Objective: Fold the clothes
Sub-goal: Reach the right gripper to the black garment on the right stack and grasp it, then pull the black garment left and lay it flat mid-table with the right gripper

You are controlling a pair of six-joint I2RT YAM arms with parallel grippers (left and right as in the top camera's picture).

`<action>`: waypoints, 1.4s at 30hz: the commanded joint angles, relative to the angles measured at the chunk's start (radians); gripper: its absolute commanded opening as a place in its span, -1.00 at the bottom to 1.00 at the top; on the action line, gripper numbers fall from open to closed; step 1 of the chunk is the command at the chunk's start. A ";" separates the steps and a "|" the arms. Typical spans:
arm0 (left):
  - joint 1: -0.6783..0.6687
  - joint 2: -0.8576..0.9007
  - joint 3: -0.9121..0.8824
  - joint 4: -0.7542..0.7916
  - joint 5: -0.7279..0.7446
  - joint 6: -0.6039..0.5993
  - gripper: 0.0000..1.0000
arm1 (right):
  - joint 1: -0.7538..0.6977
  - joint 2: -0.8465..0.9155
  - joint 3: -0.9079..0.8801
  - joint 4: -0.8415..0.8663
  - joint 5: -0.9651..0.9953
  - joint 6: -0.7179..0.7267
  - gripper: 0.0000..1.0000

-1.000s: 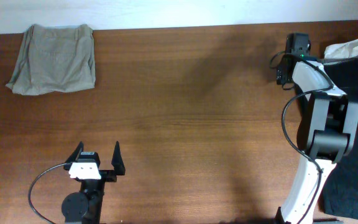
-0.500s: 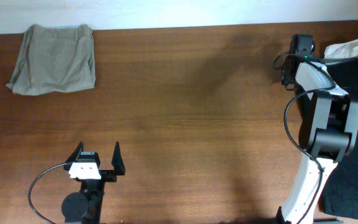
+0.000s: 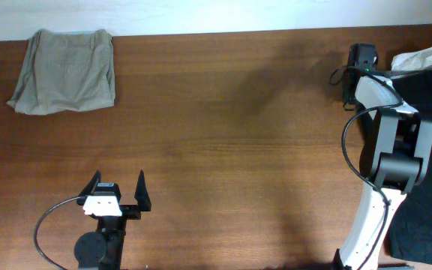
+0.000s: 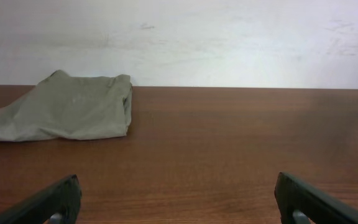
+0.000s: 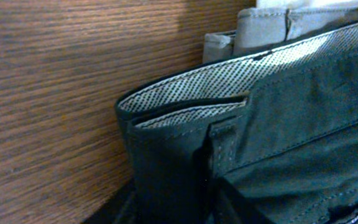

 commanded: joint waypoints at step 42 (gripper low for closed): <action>0.006 -0.007 -0.005 -0.002 -0.007 0.015 0.98 | 0.138 -0.500 0.053 -0.193 -0.117 0.218 -0.92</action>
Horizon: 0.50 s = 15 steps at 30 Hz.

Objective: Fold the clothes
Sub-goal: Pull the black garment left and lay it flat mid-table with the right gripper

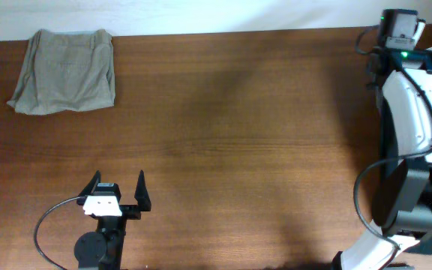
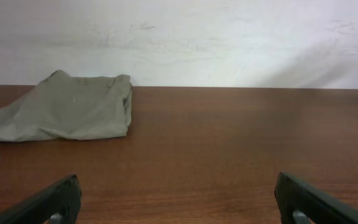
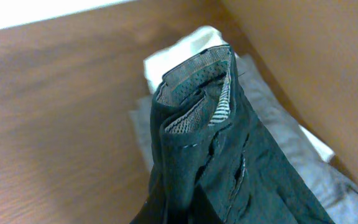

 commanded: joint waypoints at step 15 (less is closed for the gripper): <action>0.006 -0.007 -0.005 -0.002 -0.007 0.016 0.98 | 0.763 0.040 0.020 0.114 -0.578 0.276 -0.92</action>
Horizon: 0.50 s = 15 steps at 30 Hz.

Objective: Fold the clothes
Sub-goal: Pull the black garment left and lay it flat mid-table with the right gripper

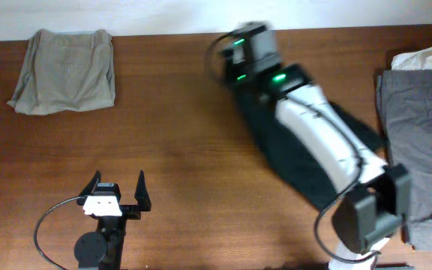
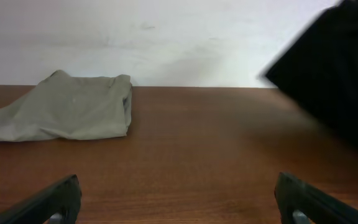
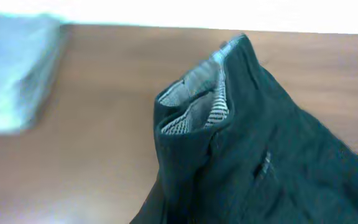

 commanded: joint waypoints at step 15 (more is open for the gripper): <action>0.006 -0.007 -0.005 -0.002 -0.007 0.016 0.98 | 0.342 0.064 0.021 -0.012 -0.208 0.116 -0.92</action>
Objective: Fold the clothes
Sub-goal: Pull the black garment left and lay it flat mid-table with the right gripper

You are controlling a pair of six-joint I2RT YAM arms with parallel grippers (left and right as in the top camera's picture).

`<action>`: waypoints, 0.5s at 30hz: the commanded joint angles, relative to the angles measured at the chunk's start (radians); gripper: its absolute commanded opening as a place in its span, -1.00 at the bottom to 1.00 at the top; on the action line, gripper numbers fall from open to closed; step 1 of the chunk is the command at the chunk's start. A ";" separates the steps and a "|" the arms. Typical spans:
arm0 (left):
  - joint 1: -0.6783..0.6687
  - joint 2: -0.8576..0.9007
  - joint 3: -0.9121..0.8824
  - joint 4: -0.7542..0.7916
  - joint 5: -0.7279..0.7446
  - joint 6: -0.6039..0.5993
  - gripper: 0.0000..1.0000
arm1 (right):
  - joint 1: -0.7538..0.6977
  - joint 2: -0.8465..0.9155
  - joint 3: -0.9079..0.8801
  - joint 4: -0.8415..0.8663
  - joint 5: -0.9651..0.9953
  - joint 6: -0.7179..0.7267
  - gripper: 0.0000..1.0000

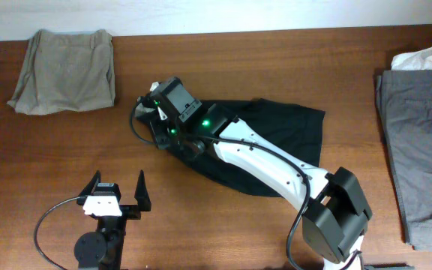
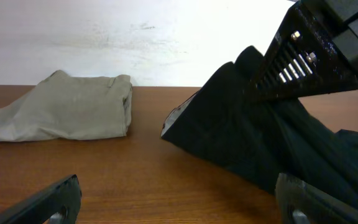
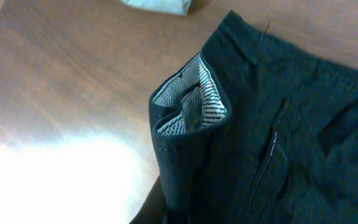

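Note:
A pair of black trousers (image 1: 268, 146) lies spread across the middle of the table, its waistband with striped lining (image 3: 188, 109) raised at the left end. My right gripper (image 1: 162, 129) is shut on that waistband, its fingers hidden under the cloth. The left wrist view shows the black trousers (image 2: 253, 143) close ahead. My left gripper (image 1: 116, 196) rests open near the front edge, short of the cloth, with nothing between its fingertips (image 2: 59, 198).
A folded khaki garment (image 1: 66, 71) lies at the back left. At the right edge a grey garment (image 1: 418, 150) lies flat with a white one (image 1: 418, 58) behind it. The right arm (image 1: 276, 169) reaches across the table over the trousers.
My right gripper has moved from the back middle of the table to the left centre with the black trousers, which now lie spread on the wood. The left arm has not moved.
My right gripper was down on the black trousers' waistband at the pile on the right. Then it held the waistband up at the far right back, then over the back middle. Now the trousers lie across the table's centre, the grey garment bared on the right.

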 commanded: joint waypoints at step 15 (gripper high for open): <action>0.006 -0.007 -0.005 -0.001 -0.007 0.016 0.99 | -0.291 -0.172 0.076 -0.267 -0.055 -0.071 0.55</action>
